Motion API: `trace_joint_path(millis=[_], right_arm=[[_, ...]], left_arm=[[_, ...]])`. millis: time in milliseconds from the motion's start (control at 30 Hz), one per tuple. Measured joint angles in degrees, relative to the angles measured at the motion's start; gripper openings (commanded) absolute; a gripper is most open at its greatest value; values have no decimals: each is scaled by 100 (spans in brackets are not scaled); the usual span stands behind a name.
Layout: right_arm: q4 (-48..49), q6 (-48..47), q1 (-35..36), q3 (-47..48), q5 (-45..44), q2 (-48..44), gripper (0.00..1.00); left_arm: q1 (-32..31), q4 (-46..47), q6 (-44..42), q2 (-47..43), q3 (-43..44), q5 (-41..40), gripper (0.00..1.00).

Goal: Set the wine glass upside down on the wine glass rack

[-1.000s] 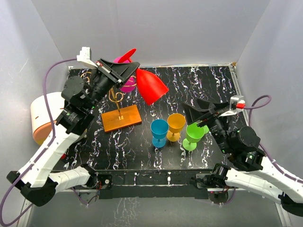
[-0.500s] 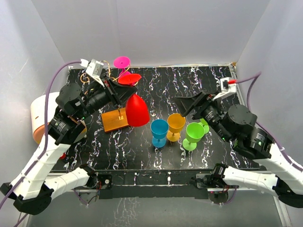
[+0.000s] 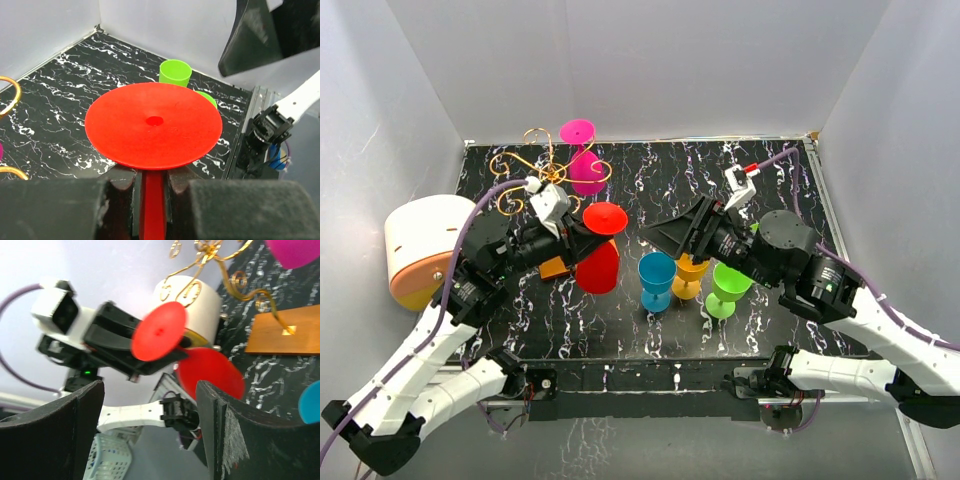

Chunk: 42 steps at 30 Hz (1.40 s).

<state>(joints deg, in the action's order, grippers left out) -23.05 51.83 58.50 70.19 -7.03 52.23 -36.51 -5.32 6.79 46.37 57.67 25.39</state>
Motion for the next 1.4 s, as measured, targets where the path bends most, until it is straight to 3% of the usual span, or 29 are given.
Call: trace_joint_path(millis=[267,433,667,1033,1233,1400], right_arm=[[299,369,2,-2,339,376,53],[-50,584,-61,17,153,678,51],[413,570,-317,9,732,715,51],[756,719,-662,-76,772,575,45],[1176,1182,-1108,-79,1589,957,34],[1650,1663,-1294,-507,2253,1093,35]], left_arm=[[2,741,-498,-245,-688,354,0],[13,1193,-579,-343,-822,367,0],[33,1414,-610,-411,-861,323,0],[28,1432,-730,-549,-901,339,0],[28,1469,-774,-549,-903,376,0],[28,1537,-776,-549,-903,389,0]])
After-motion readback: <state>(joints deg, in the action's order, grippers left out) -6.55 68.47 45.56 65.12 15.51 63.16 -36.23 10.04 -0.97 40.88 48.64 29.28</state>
